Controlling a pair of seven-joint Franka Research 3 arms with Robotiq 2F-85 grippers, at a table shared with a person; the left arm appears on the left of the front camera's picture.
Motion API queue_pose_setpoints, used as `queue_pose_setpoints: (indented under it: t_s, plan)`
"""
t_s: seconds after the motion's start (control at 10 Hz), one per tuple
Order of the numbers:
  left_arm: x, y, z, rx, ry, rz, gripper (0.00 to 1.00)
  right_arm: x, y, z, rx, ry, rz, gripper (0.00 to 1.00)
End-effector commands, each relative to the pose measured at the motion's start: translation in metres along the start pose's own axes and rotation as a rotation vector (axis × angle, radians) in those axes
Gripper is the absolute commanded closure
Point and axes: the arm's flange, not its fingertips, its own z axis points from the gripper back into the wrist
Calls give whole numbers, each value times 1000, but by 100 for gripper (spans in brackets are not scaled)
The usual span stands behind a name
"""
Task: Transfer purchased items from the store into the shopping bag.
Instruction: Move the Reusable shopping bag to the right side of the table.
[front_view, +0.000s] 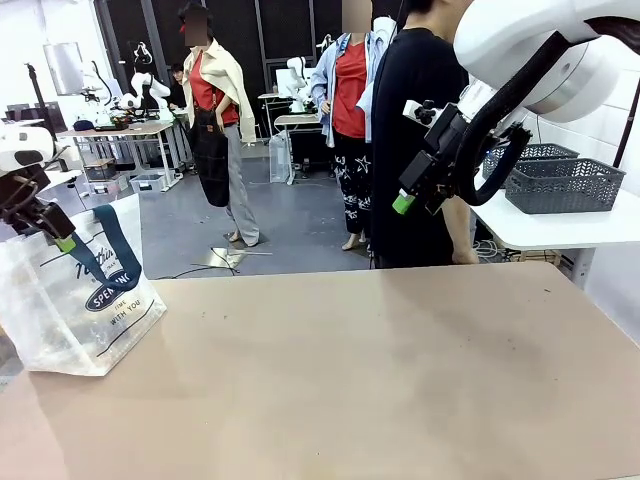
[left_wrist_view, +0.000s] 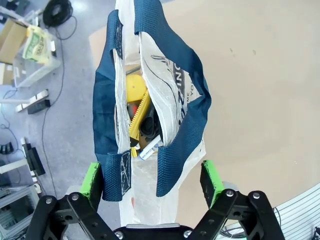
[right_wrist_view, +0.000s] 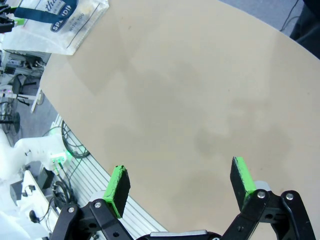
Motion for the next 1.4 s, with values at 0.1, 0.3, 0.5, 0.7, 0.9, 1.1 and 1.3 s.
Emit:
queue_pose_setpoints:
  t_s: [0.1, 0.3, 0.5, 0.7, 0.9, 1.1, 1.3]
  plan:
    - [4, 0, 6, 27, -13, 16, 0, 1, 1, 0, 13, -11, -16, 0]
    - [0, 0, 0, 1, -2, 0, 0, 1, 1, 0, 13, -11, -16, 0]
    - [1, 0, 1, 4, -3, -1, 0, 1, 1, 0, 13, -11, -16, 0]
    - [14, -5, 16, 87, 15, -149, 0, 1, 1, 0, 13, -11, -16, 0]
    - [30, -14, 36, -88, -117, -314, 0, 1, 1, 0, 13, -11, -16, 0]
    - [46, -21, 41, -214, -248, -399, 0, 1, 1, 0, 13, -11, -16, 0]
    - [55, -31, 49, -323, -381, -518, 0, 1, 1, 0, 13, -11, -16, 0]
